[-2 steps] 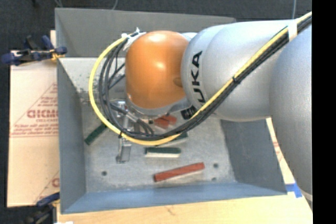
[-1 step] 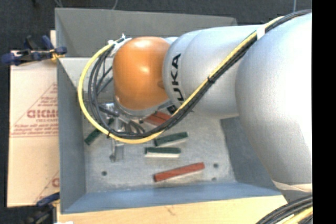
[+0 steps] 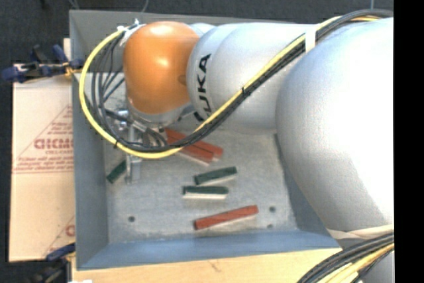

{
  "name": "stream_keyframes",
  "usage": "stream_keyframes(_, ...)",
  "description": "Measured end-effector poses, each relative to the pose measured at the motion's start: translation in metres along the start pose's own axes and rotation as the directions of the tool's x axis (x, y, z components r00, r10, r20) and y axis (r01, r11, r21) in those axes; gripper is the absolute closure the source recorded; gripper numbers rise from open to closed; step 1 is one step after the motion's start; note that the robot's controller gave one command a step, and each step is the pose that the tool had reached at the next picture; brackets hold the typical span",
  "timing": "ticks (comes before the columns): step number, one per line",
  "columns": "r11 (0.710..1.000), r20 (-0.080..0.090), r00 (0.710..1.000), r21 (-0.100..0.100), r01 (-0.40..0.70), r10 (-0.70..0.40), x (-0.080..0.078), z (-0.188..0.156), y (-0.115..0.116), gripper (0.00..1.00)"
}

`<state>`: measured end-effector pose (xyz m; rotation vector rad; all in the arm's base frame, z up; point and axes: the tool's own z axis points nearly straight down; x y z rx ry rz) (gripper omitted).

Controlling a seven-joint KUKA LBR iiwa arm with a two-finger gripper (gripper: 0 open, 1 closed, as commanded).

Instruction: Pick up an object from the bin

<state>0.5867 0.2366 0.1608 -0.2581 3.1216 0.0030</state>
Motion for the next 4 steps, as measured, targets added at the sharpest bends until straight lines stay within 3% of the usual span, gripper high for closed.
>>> stream_keyframes(1, 0.969, -0.004, 0.969, 0.0, 0.246, -0.246, -0.008, 0.026, -0.007, 0.0)
stream_keyframes(2, 0.932, -0.009, 0.932, -0.002, 0.363, -0.363, -0.01, 0.094, -0.004, 0.0)
stream_keyframes(3, 0.947, -0.003, 0.947, -0.002, 0.322, -0.322, -0.026, 0.089, -0.055, 1.0)
stream_keyframes(4, 0.947, -0.003, 0.947, -0.002, 0.321, -0.321, -0.026, 0.089, -0.055, 1.0)
